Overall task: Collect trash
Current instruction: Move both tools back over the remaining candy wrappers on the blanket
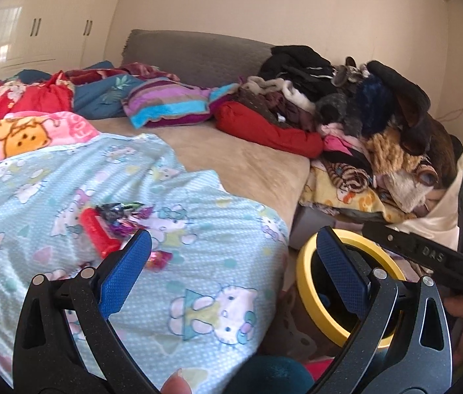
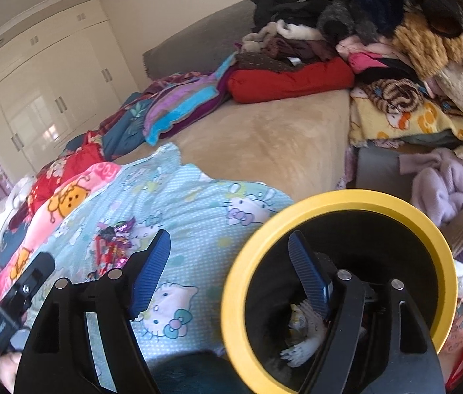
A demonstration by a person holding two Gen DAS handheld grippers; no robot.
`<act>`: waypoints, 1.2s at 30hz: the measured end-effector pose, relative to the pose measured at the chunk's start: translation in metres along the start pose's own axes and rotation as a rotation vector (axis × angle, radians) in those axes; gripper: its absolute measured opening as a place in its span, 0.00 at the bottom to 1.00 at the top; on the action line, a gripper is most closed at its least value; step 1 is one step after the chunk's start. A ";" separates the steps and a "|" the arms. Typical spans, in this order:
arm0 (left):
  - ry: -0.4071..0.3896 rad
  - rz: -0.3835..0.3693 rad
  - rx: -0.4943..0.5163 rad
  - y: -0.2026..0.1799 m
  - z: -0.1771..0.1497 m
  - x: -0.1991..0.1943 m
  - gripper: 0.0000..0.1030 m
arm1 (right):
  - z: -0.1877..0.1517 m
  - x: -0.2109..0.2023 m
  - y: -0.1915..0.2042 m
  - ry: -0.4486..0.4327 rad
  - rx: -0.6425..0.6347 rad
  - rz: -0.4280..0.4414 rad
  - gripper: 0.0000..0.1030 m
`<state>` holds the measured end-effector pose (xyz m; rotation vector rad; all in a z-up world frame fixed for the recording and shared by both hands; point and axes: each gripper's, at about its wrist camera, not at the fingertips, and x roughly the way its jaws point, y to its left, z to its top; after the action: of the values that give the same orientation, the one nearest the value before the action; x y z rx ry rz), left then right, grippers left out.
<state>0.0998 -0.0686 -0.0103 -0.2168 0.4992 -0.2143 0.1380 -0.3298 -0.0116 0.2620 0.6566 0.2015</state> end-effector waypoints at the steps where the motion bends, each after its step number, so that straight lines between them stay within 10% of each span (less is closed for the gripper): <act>1: -0.003 0.005 -0.003 0.002 0.000 -0.001 0.90 | 0.000 0.000 0.005 -0.003 -0.012 0.006 0.70; 23: -0.039 0.100 -0.095 0.088 0.017 -0.013 0.90 | -0.019 0.019 0.093 0.006 -0.170 0.127 0.73; 36: 0.069 0.128 -0.073 0.136 0.029 0.024 0.86 | -0.039 0.066 0.132 0.086 -0.235 0.162 0.73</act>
<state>0.1546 0.0594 -0.0309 -0.2485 0.5883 -0.0786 0.1512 -0.1805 -0.0394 0.0802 0.6903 0.4441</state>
